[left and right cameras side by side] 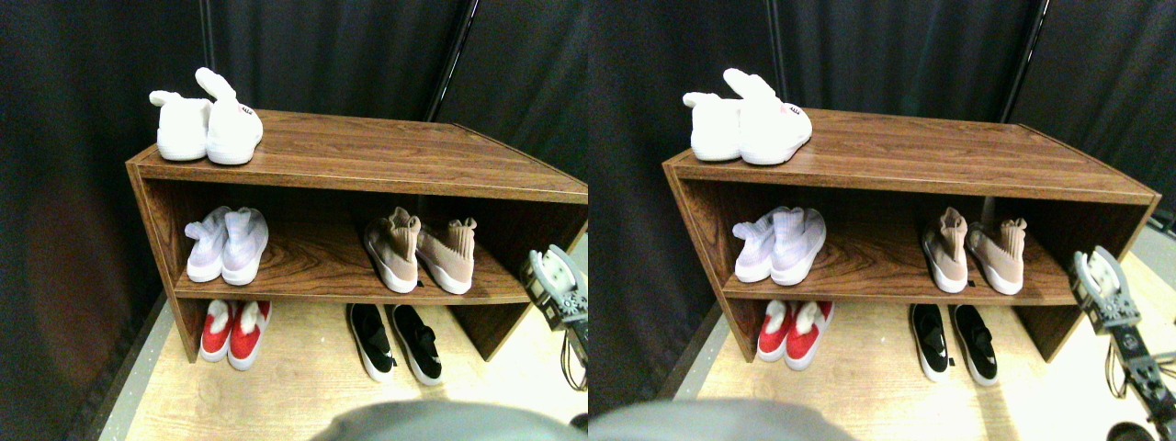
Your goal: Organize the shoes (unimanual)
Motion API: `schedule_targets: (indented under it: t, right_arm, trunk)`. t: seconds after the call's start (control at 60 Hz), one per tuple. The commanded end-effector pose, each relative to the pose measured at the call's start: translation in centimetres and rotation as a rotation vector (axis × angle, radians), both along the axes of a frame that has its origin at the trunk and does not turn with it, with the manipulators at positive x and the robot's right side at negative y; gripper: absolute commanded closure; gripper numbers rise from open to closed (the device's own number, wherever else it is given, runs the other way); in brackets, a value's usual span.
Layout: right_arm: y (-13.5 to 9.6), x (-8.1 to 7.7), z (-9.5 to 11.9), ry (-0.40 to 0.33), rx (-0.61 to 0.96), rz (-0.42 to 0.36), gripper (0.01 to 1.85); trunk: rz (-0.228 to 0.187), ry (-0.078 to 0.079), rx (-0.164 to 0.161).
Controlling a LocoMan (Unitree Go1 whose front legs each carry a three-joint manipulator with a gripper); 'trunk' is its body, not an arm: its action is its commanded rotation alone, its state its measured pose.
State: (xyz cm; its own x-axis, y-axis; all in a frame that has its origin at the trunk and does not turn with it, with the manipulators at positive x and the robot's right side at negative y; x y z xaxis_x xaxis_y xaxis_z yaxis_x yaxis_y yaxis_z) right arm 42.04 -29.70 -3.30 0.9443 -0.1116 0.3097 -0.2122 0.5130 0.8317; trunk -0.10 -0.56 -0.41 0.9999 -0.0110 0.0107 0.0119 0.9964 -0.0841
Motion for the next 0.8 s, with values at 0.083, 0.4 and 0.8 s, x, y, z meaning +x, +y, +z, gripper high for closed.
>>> schedule_targets:
  t: [0.083,0.4,0.8]
  right_arm:
    - [-0.6,2.5,-0.2,0.014,0.028,-0.037,1.80]
    - [-1.6,8.0,-3.0,0.120,0.163,-0.117,1.80]
    - [-1.2,10.0,-5.9,0.204,0.139,-0.204,1.80]
  trunk:
    - [0.003,-0.001,-0.028]
    - [0.018,0.004,-0.034]
    - [0.040,0.015,-0.042]
